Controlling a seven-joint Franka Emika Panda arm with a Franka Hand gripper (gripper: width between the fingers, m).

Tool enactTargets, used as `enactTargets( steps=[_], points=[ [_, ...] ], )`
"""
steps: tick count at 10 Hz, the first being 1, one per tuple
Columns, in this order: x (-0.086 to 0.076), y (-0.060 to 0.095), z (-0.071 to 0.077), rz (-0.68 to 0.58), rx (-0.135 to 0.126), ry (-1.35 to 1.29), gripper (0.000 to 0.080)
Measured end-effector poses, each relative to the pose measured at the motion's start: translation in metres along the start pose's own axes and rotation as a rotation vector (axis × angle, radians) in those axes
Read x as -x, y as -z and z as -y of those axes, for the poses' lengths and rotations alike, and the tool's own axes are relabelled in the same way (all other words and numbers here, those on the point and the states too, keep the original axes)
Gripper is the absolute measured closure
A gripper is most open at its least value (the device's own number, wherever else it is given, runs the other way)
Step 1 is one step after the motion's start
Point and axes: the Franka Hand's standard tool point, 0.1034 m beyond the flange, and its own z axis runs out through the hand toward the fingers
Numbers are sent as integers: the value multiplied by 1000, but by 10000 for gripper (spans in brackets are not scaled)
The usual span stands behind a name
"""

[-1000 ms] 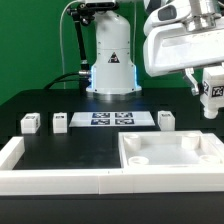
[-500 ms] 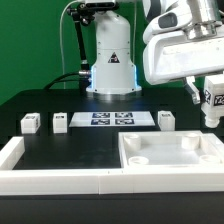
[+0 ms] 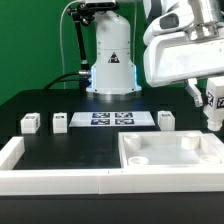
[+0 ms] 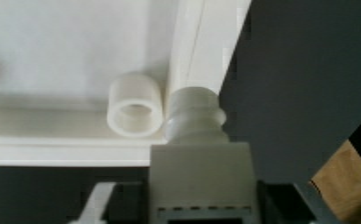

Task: Assemble square table

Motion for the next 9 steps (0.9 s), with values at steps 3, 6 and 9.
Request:
enactTargets(
  steps=[3, 6, 9],
  points=[
    [-10, -9, -12, -148, 23, 15, 509],
    [-5, -16, -14, -123, 22, 19, 509],
    [2, -26, -17, -108, 22, 23, 509]
  ],
)
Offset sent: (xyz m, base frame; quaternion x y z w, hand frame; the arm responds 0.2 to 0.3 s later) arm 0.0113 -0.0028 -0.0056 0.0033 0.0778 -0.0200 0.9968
